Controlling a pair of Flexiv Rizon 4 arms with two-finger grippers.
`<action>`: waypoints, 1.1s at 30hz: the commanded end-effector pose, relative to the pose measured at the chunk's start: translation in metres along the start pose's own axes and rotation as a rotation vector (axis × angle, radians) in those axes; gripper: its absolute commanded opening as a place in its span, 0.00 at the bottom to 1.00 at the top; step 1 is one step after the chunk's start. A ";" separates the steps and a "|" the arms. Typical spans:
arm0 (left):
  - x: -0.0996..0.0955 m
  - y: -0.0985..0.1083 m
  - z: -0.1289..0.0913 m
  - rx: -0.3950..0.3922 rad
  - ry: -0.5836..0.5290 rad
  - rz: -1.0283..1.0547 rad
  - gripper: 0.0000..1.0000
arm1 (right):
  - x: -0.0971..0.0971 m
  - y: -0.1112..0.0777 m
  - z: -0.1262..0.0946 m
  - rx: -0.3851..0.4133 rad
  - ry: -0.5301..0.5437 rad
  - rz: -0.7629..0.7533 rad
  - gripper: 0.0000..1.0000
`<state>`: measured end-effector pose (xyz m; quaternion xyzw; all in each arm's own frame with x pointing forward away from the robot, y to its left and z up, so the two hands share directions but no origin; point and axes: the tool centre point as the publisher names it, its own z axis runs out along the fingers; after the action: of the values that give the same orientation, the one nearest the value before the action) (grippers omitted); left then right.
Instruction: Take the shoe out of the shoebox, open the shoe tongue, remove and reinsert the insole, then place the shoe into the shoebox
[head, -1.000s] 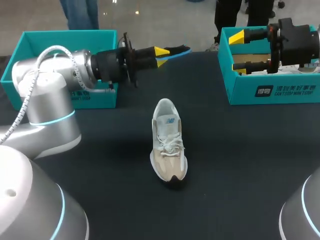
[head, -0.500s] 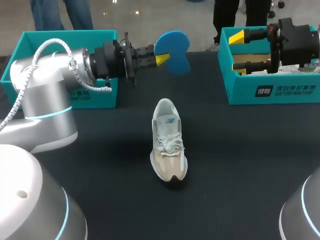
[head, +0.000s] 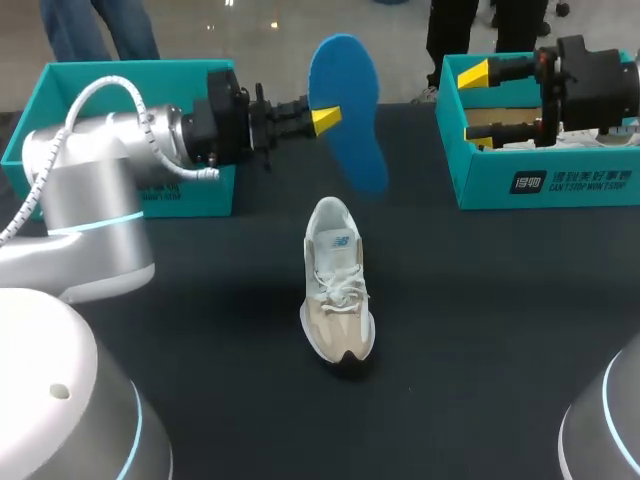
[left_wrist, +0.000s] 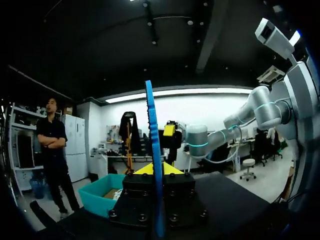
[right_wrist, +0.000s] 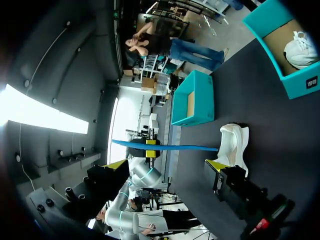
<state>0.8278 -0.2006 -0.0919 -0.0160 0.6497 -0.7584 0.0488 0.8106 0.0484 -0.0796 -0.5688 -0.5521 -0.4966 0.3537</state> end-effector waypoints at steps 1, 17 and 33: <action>-0.002 -0.004 0.000 -0.100 -0.003 -0.672 0.00 | 0.000 0.000 0.001 -0.001 0.000 0.000 1.00; -0.002 -0.004 0.000 -0.100 -0.003 -0.672 0.00 | 0.000 0.000 0.001 -0.001 0.000 0.000 1.00; -0.002 0.023 0.001 -0.078 0.108 -1.082 0.00 | 0.000 0.000 0.001 -0.001 0.000 0.000 1.00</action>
<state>0.8216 -0.2035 -0.1099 -0.3223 0.5734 -0.6593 -0.3642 0.8105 0.0485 -0.0794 -0.5688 -0.5520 -0.4966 0.3538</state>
